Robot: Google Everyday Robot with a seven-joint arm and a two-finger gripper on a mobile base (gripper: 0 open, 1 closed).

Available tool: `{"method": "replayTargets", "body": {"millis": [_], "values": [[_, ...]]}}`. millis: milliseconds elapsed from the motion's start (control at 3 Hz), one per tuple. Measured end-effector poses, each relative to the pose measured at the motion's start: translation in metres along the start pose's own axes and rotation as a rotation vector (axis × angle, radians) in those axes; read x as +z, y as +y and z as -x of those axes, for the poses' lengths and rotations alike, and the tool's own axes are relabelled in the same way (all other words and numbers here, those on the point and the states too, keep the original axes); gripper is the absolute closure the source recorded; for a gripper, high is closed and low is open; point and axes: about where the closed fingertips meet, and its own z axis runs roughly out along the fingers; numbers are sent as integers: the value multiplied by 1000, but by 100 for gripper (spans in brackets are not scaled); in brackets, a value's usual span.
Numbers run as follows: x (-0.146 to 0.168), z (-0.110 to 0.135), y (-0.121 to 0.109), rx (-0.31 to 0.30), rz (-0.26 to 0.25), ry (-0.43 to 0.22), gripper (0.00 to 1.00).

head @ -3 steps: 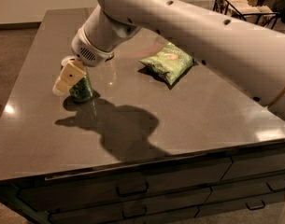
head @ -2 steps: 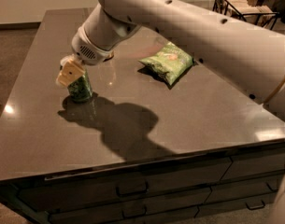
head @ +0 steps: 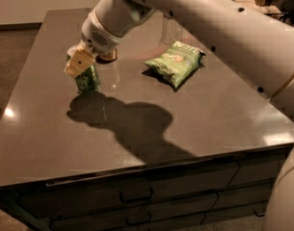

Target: Pick green can

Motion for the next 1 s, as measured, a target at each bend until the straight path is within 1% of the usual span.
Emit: {"method": "replayTargets", "body": {"millis": [333,667,1000], "values": [[-24,3,-6,-25,9,-12,100],[-68,3,-8,-73,16,-16,100],[-68,3,-8,-74,18,-16,100]]}}
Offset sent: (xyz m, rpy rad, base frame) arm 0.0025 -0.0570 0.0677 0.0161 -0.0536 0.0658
